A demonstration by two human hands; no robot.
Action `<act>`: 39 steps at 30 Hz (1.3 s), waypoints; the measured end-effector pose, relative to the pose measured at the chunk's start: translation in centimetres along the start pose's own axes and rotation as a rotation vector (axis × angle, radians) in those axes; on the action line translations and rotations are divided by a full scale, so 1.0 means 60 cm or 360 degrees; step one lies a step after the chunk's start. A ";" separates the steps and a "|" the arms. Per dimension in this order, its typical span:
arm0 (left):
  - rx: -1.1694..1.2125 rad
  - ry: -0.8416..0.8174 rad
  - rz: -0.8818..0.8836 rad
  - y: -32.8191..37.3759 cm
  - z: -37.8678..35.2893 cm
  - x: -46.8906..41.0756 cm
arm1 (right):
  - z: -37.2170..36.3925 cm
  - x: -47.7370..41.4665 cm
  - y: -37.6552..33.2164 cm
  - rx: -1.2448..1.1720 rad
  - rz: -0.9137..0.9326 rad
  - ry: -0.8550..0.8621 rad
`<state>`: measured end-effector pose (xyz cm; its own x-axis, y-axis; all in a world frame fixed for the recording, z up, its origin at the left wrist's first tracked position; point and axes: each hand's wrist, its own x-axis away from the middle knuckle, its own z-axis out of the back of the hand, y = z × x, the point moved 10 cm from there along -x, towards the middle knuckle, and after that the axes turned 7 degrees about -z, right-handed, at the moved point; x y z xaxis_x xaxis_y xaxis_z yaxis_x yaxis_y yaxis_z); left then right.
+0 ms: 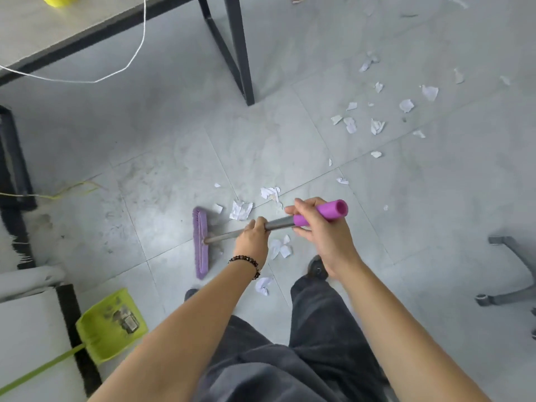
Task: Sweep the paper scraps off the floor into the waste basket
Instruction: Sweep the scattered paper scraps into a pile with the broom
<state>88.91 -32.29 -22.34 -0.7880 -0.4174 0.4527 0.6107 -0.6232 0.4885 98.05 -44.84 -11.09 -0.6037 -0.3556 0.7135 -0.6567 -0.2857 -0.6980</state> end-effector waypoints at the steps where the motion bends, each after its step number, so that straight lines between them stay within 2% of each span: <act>1: 0.0008 -0.0011 -0.0015 0.050 -0.016 -0.017 | 0.046 -0.007 -0.024 -0.0017 0.0012 0.0030; 6: 0.0103 -0.0010 -0.0072 0.247 -0.037 -0.077 | 0.199 -0.009 -0.151 -0.0072 0.0102 0.0149; 11: -0.0194 0.0017 -0.0196 0.329 -0.004 -0.071 | 0.263 0.011 -0.224 -0.0038 0.0194 0.0161; 15: -0.0286 0.0097 -0.0078 0.284 0.004 -0.012 | 0.244 0.023 -0.198 -0.0067 0.0107 0.0019; 19: -0.0209 0.0139 0.0149 0.150 -0.023 0.068 | 0.164 0.029 -0.086 -0.0012 -0.0102 -0.0179; 24: 0.0109 0.0235 0.0519 -0.011 -0.074 0.205 | 0.045 0.066 0.073 0.0179 -0.0299 -0.0440; 28: 0.0416 0.0305 0.0917 -0.070 -0.131 0.291 | -0.012 0.088 0.149 0.0441 -0.0405 -0.0666; 33: 0.0957 0.0298 0.1258 -0.033 -0.225 0.318 | 0.003 0.091 0.163 0.0891 -0.0302 -0.0931; 36: 0.1008 0.0319 0.1305 0.037 -0.250 0.277 | 0.075 0.054 0.128 0.0881 -0.0330 -0.0978; 39: 0.0966 0.0276 0.1223 0.137 -0.263 0.194 | 0.183 -0.010 0.061 0.0799 -0.0329 -0.0906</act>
<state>83.56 -52.71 -24.82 -0.1322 -0.6870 0.7146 0.8585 0.2810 0.4290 100.96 -55.43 -14.75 -0.0783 -0.6139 0.7855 -0.3657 -0.7153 -0.5955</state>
